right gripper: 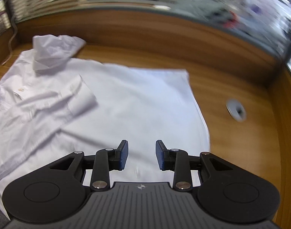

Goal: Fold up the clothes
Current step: 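Fold the shirt sleeve over the body with the left gripper while the right gripper holds the cuff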

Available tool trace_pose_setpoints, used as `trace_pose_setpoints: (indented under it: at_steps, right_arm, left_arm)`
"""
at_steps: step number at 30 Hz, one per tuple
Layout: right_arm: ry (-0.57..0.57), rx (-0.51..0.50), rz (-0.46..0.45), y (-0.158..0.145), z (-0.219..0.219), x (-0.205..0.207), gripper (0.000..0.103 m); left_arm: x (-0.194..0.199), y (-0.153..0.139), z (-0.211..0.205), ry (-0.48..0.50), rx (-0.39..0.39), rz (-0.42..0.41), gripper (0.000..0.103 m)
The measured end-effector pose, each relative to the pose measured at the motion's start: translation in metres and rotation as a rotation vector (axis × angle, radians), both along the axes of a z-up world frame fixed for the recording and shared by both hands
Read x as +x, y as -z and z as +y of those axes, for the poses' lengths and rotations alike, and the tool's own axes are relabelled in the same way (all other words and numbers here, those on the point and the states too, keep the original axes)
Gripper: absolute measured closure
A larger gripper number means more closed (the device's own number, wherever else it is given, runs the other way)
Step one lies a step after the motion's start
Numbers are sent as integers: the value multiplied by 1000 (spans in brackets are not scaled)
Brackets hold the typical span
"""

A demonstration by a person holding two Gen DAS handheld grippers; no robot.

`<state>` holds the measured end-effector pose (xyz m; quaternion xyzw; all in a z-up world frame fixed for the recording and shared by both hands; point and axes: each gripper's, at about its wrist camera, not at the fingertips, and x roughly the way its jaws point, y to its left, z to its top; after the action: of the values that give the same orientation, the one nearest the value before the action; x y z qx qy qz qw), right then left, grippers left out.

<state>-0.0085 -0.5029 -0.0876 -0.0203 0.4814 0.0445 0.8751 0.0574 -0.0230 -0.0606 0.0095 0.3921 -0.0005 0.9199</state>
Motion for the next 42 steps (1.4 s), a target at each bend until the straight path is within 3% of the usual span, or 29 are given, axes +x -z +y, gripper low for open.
trace_pose_setpoints:
  at_steps: [6,10,19,28,34,36,38,39,41,42]
  right_arm:
    - [-209,29,8,2,19,70,64]
    - [-337,48,23,10,36,121,64]
    - [-474,30,74,47,66,219,60]
    - [-643,26,107,71,93,251,53]
    - [-729,27,98,77,126,267,53]
    - [-752,25,111,80,133,270,62]
    - [-769,14,106,82,137,271,77]
    - [-770,7,105,81,138,272,82]
    - [-767,-9,99,80,140,272,101]
    - [-762,-18,94,79,140,272,101]
  left_arm:
    - [58,7,-43,230,61,2,38]
    - [99,21,-59,314,110,12,33]
    - [173,58,-70,361,161,50,21]
    - [199,84,-67,395,100,126,18]
    - [200,98,-68,364,119,149,21]
    - [198,99,-69,355,128,136,28]
    - [196,100,-69,344,134,120,36]
    - [195,100,-68,335,131,114,37]
    - [199,101,-67,312,115,105,40]
    - [199,102,-67,302,113,97,40]
